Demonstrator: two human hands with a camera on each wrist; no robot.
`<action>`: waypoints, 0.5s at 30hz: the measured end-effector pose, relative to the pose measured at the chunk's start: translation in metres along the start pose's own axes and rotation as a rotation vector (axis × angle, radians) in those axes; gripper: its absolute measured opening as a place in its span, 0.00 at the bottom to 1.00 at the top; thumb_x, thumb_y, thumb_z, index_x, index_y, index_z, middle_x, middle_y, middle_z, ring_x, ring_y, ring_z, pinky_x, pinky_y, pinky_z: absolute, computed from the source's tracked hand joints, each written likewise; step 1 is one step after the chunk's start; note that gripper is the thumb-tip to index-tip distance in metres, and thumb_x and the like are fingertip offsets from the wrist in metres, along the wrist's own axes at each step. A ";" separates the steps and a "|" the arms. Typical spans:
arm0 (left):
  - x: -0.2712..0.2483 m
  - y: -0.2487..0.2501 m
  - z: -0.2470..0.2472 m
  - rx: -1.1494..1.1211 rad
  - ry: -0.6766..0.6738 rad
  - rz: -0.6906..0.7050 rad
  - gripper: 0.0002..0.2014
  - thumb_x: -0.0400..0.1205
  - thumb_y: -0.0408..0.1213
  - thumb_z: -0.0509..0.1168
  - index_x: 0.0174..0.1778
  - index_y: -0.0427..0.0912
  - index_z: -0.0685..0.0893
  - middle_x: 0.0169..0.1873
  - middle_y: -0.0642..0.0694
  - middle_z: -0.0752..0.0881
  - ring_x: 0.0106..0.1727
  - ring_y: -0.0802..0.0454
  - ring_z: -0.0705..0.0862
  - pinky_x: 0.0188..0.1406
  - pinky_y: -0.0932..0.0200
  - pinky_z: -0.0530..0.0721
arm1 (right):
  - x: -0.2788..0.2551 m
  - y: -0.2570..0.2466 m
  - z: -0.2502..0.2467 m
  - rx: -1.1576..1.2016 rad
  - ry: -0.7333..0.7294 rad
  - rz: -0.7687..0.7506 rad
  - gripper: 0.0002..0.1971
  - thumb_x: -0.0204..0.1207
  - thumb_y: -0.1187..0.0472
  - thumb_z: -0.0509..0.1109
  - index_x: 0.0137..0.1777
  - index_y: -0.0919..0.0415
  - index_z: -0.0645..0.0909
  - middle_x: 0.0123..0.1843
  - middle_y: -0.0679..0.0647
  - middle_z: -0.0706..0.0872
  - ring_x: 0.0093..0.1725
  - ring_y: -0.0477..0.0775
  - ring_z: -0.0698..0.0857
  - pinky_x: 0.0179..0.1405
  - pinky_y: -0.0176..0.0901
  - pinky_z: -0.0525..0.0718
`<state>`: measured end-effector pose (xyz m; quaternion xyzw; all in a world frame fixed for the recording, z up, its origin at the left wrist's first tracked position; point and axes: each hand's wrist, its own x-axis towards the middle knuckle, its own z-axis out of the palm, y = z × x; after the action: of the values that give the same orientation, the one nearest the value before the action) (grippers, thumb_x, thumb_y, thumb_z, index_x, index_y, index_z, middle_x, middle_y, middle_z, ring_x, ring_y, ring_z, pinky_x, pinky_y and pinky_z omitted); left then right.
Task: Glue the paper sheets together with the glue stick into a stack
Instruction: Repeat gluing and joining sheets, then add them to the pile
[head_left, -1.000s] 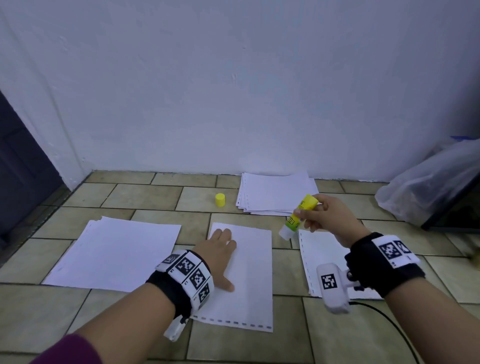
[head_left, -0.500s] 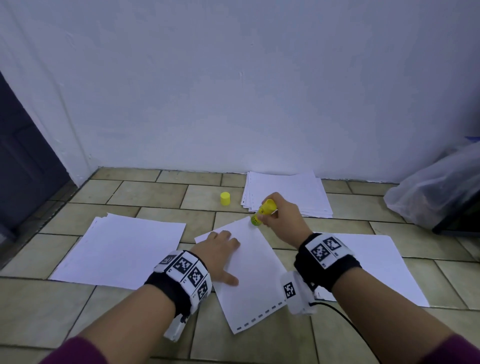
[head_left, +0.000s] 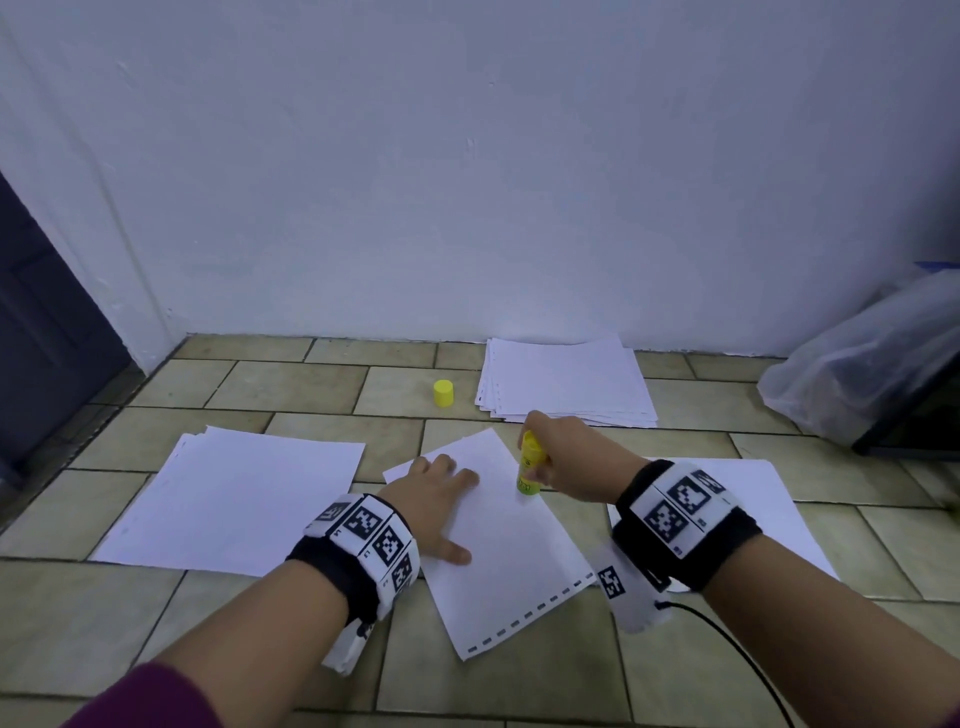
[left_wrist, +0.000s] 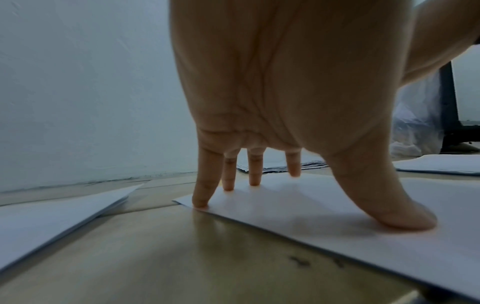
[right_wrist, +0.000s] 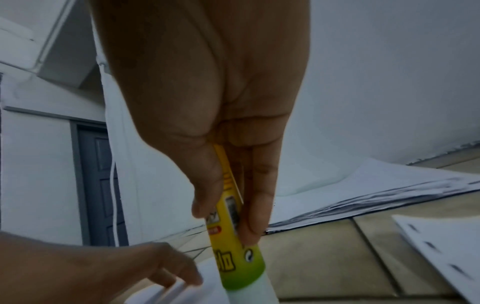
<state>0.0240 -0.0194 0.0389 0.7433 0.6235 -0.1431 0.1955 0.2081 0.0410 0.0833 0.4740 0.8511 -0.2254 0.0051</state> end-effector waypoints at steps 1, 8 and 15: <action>0.000 0.001 -0.001 0.001 -0.001 0.002 0.46 0.74 0.56 0.73 0.82 0.54 0.52 0.77 0.44 0.58 0.78 0.42 0.57 0.68 0.43 0.75 | -0.007 0.001 -0.001 -0.009 -0.016 -0.001 0.14 0.78 0.65 0.68 0.61 0.64 0.72 0.57 0.61 0.82 0.53 0.59 0.79 0.43 0.43 0.74; 0.002 0.003 -0.006 0.109 -0.053 -0.005 0.41 0.77 0.57 0.69 0.82 0.61 0.53 0.78 0.43 0.55 0.79 0.41 0.57 0.68 0.43 0.75 | -0.039 0.009 -0.004 -0.116 -0.171 -0.001 0.16 0.78 0.61 0.69 0.63 0.60 0.70 0.57 0.60 0.80 0.46 0.56 0.77 0.43 0.44 0.75; -0.001 0.001 -0.006 0.227 -0.034 -0.038 0.38 0.79 0.57 0.67 0.82 0.56 0.56 0.75 0.40 0.62 0.76 0.40 0.64 0.68 0.47 0.75 | -0.037 0.026 -0.017 0.331 -0.100 0.090 0.09 0.77 0.63 0.71 0.50 0.61 0.72 0.38 0.54 0.82 0.30 0.51 0.80 0.33 0.44 0.80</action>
<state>0.0245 -0.0174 0.0449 0.7463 0.6138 -0.2291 0.1177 0.2534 0.0294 0.0970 0.4940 0.7791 -0.3853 -0.0203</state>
